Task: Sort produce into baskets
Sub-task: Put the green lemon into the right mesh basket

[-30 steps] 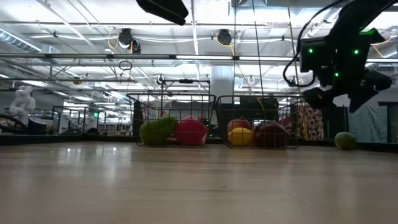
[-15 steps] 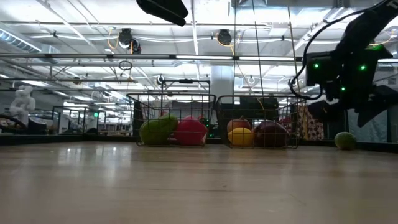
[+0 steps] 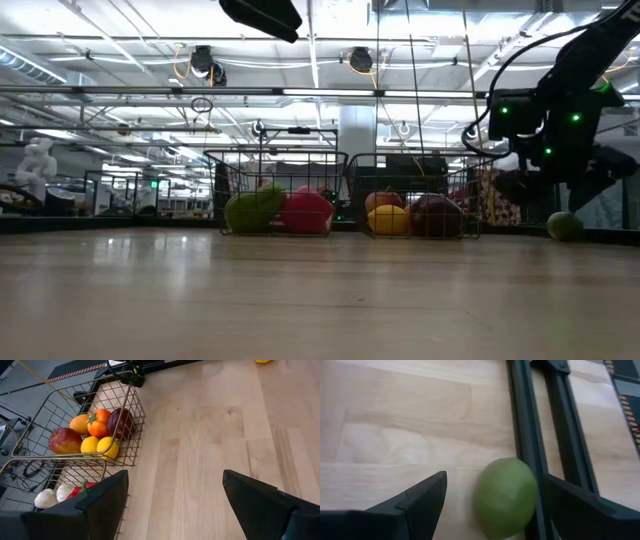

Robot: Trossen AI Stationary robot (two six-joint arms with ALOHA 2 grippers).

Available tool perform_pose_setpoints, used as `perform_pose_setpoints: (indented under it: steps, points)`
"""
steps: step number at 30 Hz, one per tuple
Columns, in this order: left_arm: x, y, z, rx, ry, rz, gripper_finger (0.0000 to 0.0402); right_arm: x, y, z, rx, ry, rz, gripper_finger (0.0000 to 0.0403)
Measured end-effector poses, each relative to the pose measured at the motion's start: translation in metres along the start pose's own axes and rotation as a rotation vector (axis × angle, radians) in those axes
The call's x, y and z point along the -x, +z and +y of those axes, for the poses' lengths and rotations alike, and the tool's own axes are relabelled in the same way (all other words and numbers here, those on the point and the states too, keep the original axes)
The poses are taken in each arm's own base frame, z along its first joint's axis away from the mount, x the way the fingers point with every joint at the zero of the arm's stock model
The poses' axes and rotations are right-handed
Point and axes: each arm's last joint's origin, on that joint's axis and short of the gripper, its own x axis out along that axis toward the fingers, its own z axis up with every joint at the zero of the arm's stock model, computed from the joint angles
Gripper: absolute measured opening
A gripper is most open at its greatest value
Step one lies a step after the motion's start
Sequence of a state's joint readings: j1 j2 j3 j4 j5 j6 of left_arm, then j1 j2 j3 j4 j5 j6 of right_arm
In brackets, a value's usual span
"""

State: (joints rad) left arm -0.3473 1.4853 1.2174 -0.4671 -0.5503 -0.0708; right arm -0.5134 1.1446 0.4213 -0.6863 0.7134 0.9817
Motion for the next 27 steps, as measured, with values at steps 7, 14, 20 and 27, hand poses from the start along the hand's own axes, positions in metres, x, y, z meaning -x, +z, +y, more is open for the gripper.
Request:
perform_pose_setpoints:
  steps: [7,14,20,27]
  points:
    - [0.0,-0.0007,0.0001,-0.003,0.0,0.007,0.0331,-0.0022,0.0009,-0.0012,0.01,0.009,0.04,0.0313]
    - [0.0001,-0.002,0.0001,-0.01,0.001,0.018,0.0331,-0.0021,0.0002,-0.0009,0.033,0.023,0.06,0.0313]
    - [0.0001,-0.002,0.0,-0.01,0.001,0.018,0.0331,-0.0021,0.0001,-0.0011,0.057,0.022,0.062,0.0311]
    - [0.0001,-0.002,0.0,-0.01,0.001,0.018,0.0331,-0.0021,-0.0004,-0.001,0.066,0.032,0.078,0.026]
